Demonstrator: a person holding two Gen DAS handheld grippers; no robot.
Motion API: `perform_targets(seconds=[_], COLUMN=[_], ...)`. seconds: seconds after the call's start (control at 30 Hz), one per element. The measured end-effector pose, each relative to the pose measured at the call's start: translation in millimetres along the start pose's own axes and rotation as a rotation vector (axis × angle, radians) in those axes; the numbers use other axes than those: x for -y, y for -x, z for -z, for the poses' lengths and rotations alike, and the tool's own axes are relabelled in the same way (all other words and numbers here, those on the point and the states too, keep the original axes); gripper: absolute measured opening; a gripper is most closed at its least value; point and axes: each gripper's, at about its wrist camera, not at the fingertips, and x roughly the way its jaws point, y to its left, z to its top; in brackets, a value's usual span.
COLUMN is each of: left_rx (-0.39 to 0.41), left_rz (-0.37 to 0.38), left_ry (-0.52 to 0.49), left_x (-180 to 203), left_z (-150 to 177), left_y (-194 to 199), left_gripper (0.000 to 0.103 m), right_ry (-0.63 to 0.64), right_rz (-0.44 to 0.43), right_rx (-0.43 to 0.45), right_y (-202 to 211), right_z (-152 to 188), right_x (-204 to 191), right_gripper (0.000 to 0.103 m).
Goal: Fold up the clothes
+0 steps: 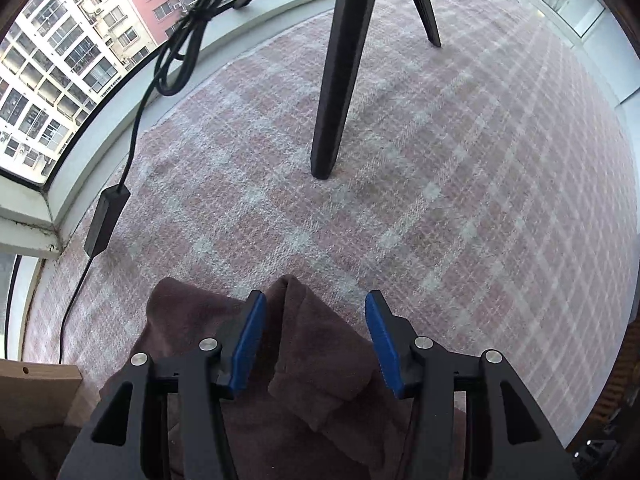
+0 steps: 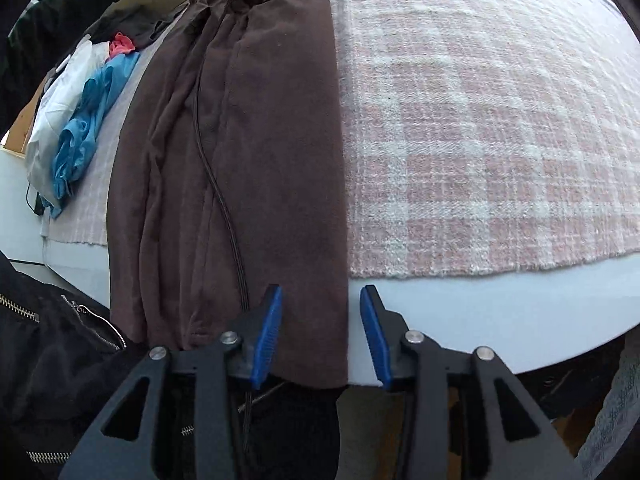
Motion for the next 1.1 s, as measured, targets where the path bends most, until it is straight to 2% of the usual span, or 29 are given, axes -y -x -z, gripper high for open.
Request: perform_targets(seconds=[0.03, 0.07, 0.1, 0.13, 0.17, 0.2, 0.3, 0.37, 0.67, 0.73, 0.77, 0.83, 0.87, 0.93, 0.97, 1.0, 1.07, 1.1], left_rx=[-0.003, -0.004, 0.001, 0.006, 0.012, 0.020, 0.054, 0.078, 0.109, 0.113, 0.115, 0.117, 0.118, 0.112, 0.108, 0.097, 0.073, 0.067], left_rz=[-0.010, -0.019, -0.016, -0.008, 0.000, 0.018, 0.047, 0.067, 0.135, 0.150, 0.157, 0.166, 0.168, 0.154, 0.146, 0.125, 0.086, 0.078], left_ry=[-0.007, -0.011, -0.005, 0.006, 0.017, 0.026, 0.030, 0.043, 0.112, 0.127, 0.135, 0.108, 0.089, 0.053, 0.036, 0.026, 0.014, 0.009], left_x=[1.4, 2.4, 0.7, -2.0, -4.7, -7.8, -14.5, -19.1, -45.5, -51.6, -54.7, -49.1, -44.2, -37.1, -33.8, -28.9, -20.3, -18.3], left_z=[0.3, 0.7, 1.5, 2.4, 3.3, 4.9, 12.7, 17.6, 25.1, 26.2, 26.8, 25.4, 24.4, 15.4, 10.3, 9.1, 9.5, 9.7], left_y=[-2.1, -3.7, -3.6, -2.9, -2.1, 0.0, 10.1, 17.1, 15.2, 13.6, 12.8, 17.9, 21.6, 23.0, 23.3, 23.9, 24.1, 23.0], left_gripper=[0.043, 0.033, 0.017, 0.011, 0.008, 0.006, 0.006, 0.006, 0.005, 0.006, 0.010, 0.012, 0.018, 0.024, 0.025, 0.025, 0.023, 0.016], right_ry=[0.004, 0.008, 0.013, 0.020, 0.025, 0.031, 0.034, 0.024, -0.036, -0.016, -0.014, -0.017, -0.019, -0.013, -0.009, -0.006, -0.001, 0.000], right_rz=[0.004, 0.007, 0.008, 0.004, 0.000, 0.004, 0.008, -0.001, -0.028, -0.031, -0.036, -0.036, -0.029, -0.012, -0.011, -0.011, -0.012, -0.015], right_rx=[-0.001, -0.001, -0.004, -0.009, -0.012, -0.015, -0.023, -0.026, -0.042, -0.050, -0.058, -0.076, -0.072, -0.047, -0.040, -0.036, -0.033, -0.039], right_y=[-0.6, -1.3, -1.8, -2.3, -2.9, -3.4, -2.0, 0.2, 1.4, 2.3, 2.9, 6.5, 10.0, 17.9, 19.6, 20.3, 20.0, 18.1], right_z=[-0.8, -1.5, -1.7, -1.4, -0.6, 0.1, 0.8, 0.2, 8.6, 7.7, 6.4, 1.7, -0.8, -4.7, -6.4, -8.0, -10.0, -9.6], right_x=[-1.2, -2.5, -4.3, -6.4, -8.3, -9.8, -11.7, -11.2, -1.6, -3.3, -3.5, -4.5, -5.8, -9.0, -10.6, -11.9, -14.1, -14.8], right_gripper=[0.040, 0.039, 0.039, 0.039, 0.035, 0.019, 0.010, 0.008, 0.007, 0.007, 0.007, 0.008, 0.009, 0.017, 0.026, 0.030, 0.030, 0.030])
